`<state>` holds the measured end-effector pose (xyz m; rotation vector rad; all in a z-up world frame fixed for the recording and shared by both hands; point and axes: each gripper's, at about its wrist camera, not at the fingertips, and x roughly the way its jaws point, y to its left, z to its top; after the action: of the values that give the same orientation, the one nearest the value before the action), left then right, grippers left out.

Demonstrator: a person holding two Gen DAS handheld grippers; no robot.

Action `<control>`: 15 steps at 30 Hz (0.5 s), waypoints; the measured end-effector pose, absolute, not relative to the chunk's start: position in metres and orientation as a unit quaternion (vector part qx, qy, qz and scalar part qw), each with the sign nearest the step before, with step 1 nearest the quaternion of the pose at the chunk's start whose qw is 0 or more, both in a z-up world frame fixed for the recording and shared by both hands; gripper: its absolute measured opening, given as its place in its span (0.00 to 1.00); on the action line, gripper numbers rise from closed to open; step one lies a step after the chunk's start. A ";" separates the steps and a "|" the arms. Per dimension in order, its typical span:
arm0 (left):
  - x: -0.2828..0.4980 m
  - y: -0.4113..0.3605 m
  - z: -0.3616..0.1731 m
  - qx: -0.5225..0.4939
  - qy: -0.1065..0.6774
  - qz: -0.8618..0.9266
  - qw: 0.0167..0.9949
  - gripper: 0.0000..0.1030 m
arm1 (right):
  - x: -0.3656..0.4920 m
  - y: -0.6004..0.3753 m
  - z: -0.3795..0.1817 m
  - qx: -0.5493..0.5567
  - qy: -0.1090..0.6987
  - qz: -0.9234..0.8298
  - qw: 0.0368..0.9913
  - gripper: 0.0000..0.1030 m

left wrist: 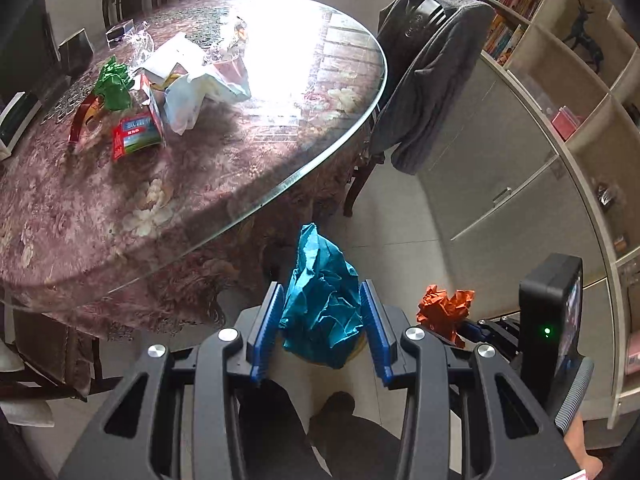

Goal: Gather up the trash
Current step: 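Carry both papers off the table edge over the yellow bin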

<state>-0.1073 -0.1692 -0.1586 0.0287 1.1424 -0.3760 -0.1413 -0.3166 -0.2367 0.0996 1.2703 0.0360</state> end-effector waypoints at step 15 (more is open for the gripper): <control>-0.096 -0.174 -0.169 0.027 0.548 -0.187 0.815 0.40 | -0.131 -0.325 -0.229 0.060 0.578 0.014 0.814 0.58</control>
<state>-0.0956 -0.1745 -0.1691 0.0570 1.1686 -0.3990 -0.1309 -0.3249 -0.2292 0.1280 1.2333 0.0289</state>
